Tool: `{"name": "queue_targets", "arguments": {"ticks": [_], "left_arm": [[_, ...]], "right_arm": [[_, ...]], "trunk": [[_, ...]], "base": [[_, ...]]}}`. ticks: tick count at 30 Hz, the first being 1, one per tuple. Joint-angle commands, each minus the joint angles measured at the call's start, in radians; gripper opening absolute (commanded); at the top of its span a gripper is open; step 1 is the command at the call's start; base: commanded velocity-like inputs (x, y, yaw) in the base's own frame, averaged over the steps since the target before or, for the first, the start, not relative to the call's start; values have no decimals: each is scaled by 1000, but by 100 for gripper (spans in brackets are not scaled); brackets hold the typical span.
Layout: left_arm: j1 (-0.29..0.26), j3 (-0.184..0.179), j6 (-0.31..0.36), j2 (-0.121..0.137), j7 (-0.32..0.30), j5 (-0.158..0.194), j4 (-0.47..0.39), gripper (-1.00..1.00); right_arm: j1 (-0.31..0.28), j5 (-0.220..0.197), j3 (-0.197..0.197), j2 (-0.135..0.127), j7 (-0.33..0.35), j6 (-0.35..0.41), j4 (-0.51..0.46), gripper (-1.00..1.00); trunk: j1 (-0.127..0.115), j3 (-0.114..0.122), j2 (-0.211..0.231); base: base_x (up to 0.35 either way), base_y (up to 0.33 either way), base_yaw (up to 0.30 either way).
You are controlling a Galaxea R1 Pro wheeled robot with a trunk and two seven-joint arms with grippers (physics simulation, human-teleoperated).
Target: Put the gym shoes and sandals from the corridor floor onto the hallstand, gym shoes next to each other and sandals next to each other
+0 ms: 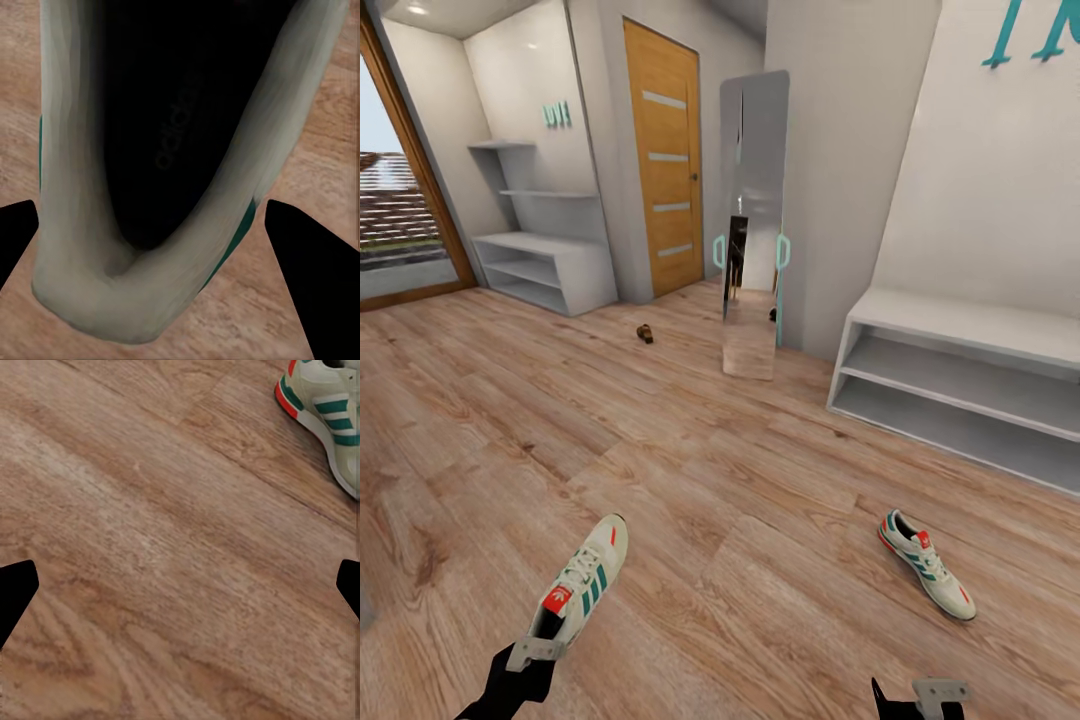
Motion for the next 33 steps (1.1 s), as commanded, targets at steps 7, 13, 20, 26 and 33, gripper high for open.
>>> {"name": "queue_targets", "arguments": {"ticks": [7,13,20,26,33], "left_arm": [[-1,9,-4,-9,-6,-10,2,-100],[-1,9,-4,-14,-6,-11,2,-100],[-1,9,-4,-15,-6,-11,1,-100],[23,3,-27,-33,17,-14,4,-100],[32,5,-25,-30,-6,-11,4,-100]], "right_arm": [[-1,11,-6,0,6,-4,1,100],[-1,11,-6,0,6,-4,2,100],[-1,11,-6,0,6,-4,2,100],[-1,11,-8,3,6,-4,9,100],[-2,11,-7,12,6,-3,13,100]], "trunk": [[-27,21,49],[-50,40,91],[-77,62,140],[-85,68,154],[-85,68,154]], "base": [[0,0,0],[0,0,0],[0,0,0],[0,0,0],[127,41,0]]}}
